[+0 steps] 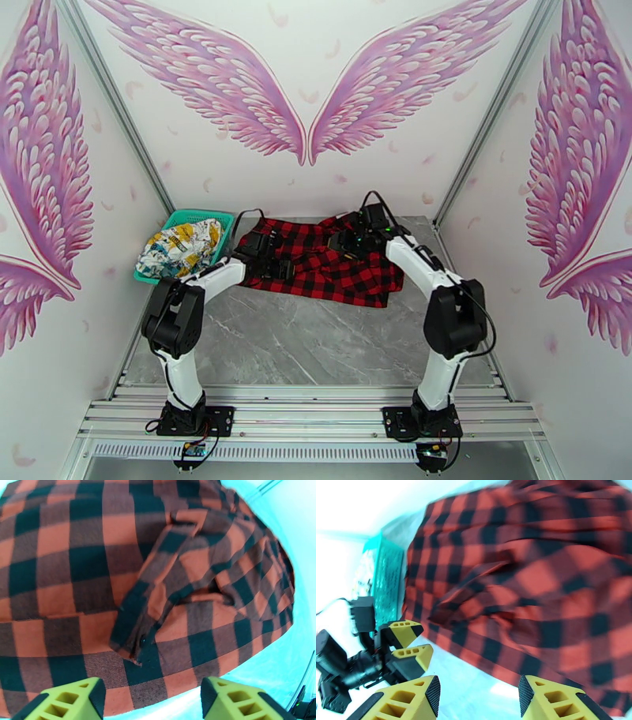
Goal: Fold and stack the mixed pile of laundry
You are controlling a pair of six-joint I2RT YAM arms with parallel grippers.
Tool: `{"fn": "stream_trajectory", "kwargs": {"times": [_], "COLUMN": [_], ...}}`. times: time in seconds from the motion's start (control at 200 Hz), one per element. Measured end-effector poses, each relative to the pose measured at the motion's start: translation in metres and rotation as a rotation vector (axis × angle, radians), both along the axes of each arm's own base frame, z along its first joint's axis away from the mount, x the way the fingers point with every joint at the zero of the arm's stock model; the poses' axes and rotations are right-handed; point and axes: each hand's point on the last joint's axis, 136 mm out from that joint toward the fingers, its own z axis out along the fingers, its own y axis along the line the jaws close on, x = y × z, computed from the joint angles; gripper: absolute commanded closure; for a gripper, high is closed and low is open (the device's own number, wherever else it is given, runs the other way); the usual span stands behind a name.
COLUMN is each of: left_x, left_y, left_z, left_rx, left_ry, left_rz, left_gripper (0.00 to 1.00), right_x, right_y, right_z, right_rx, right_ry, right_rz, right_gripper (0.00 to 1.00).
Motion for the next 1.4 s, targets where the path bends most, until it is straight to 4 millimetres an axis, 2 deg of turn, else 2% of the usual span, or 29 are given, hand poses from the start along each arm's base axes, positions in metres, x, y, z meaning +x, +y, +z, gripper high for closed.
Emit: {"fn": "stream_trajectory", "kwargs": {"times": [0.08,0.175,0.31,0.42,0.565,0.724,0.844,0.989,1.139,1.284,1.399], "left_x": [0.005,0.017,0.025,0.037,0.053,0.057,0.055,0.067,0.065,0.058,0.049], "left_y": [0.0,-0.003,-0.009,-0.014,-0.02,-0.024,-0.023,-0.016,-0.003,0.006,0.011], "left_z": [-0.014,-0.029,-0.038,-0.031,-0.015,0.001,0.024,0.083,0.135,0.162,0.174], "left_rx": [0.029,0.05,0.044,0.019,-0.007,-0.037,-0.082,-0.199,-0.321,-0.401,-0.431], "left_ry": [0.009,0.014,0.021,0.006,-0.031,-0.036,-0.005,-0.029,-0.047,-0.041,-0.028], "left_rz": [-0.008,-0.016,-0.022,-0.001,0.015,0.027,0.05,0.09,0.106,0.109,0.105], "left_gripper": [0.33,0.38,0.53,0.73,0.98,1.0,1.0,1.0,1.0,1.0,1.0], "right_x": [-0.013,-0.027,-0.041,-0.049,-0.053,-0.055,-0.058,-0.059,-0.05,-0.038,-0.035], "right_y": [-0.015,-0.02,-0.026,-0.031,-0.037,-0.049,-0.059,-0.065,-0.067,-0.068,-0.066], "right_z": [-0.003,-0.016,-0.034,-0.041,-0.039,-0.038,-0.046,-0.06,-0.06,-0.057,-0.066], "right_rx": [-0.012,-0.028,-0.054,-0.064,-0.075,-0.093,-0.1,-0.07,0.012,0.102,0.209], "right_ry": [0.004,0.031,0.066,0.082,0.07,0.058,0.068,0.099,0.104,0.096,0.121], "right_rz": [-0.022,-0.022,-0.019,-0.023,-0.027,-0.057,-0.088,-0.147,-0.236,-0.338,-0.431], "right_gripper": [0.42,0.42,0.42,0.42,0.42,0.42,0.42,0.41,0.39,0.37,0.35]}}
